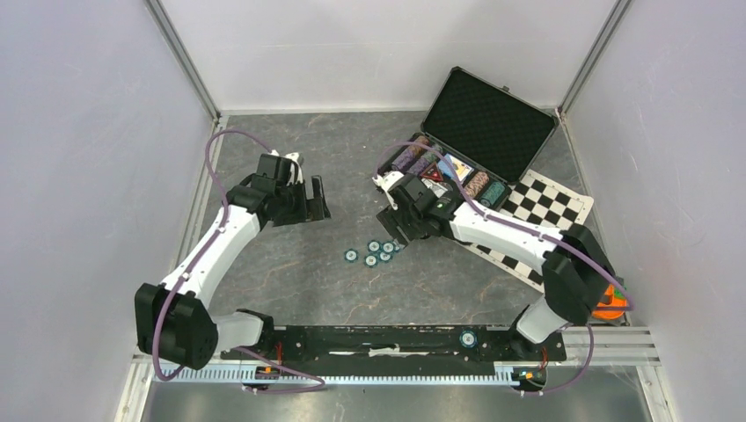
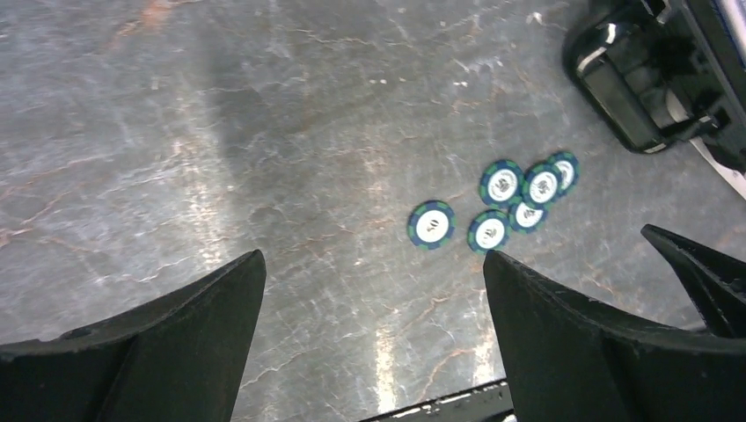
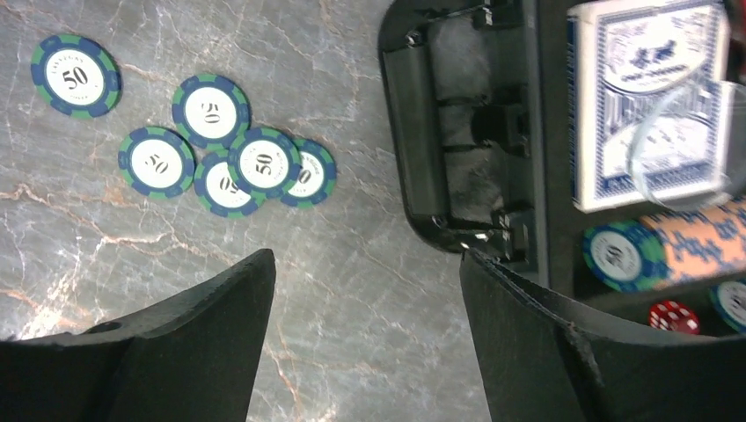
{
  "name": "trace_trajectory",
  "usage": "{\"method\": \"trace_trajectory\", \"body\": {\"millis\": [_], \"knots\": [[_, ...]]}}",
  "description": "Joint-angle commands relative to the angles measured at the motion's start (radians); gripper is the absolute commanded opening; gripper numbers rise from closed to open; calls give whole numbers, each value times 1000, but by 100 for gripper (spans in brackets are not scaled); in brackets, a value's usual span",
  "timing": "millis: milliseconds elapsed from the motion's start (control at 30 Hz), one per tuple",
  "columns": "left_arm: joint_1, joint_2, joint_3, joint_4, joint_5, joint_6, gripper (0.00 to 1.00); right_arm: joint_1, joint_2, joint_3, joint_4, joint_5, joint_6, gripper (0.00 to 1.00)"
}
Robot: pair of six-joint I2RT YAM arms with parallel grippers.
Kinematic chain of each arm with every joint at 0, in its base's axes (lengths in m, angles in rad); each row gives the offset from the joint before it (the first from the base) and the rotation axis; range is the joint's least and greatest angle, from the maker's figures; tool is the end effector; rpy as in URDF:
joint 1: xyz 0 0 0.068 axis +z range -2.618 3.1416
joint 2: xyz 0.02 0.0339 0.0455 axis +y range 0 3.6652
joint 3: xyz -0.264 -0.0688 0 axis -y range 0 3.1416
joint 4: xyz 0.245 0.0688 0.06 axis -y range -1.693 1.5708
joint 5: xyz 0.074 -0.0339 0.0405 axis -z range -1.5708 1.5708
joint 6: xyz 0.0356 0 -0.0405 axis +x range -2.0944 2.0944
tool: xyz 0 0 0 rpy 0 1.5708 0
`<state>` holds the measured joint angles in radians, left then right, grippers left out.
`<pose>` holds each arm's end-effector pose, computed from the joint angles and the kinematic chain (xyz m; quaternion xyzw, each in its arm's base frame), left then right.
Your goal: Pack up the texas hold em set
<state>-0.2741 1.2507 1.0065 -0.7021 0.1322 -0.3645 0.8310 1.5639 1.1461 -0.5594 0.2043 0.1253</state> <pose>0.2424 -0.0730 0.2744 -0.0226 0.9495 -0.1559 0.2713 0.2260 0.2369 0.2427 -0.3008 0.9030 0.0473 0.3032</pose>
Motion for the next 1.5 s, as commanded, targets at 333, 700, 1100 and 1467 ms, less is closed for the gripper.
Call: {"method": "trace_trajectory", "body": {"millis": [333,700,1100,1467], "knots": [[46,-226,-114,141,-20,-128,100,9,245,159,90,-132,22,73],[-16,-140,-42,155,-9,-43,100,48,351,264,-36,-121,66,68],[-27,-98,-14,121,-27,-14,100,40,393,267,-95,-174,107,63],[-28,-46,34,61,-41,-2,100,40,464,325,-109,-192,107,56]]}}
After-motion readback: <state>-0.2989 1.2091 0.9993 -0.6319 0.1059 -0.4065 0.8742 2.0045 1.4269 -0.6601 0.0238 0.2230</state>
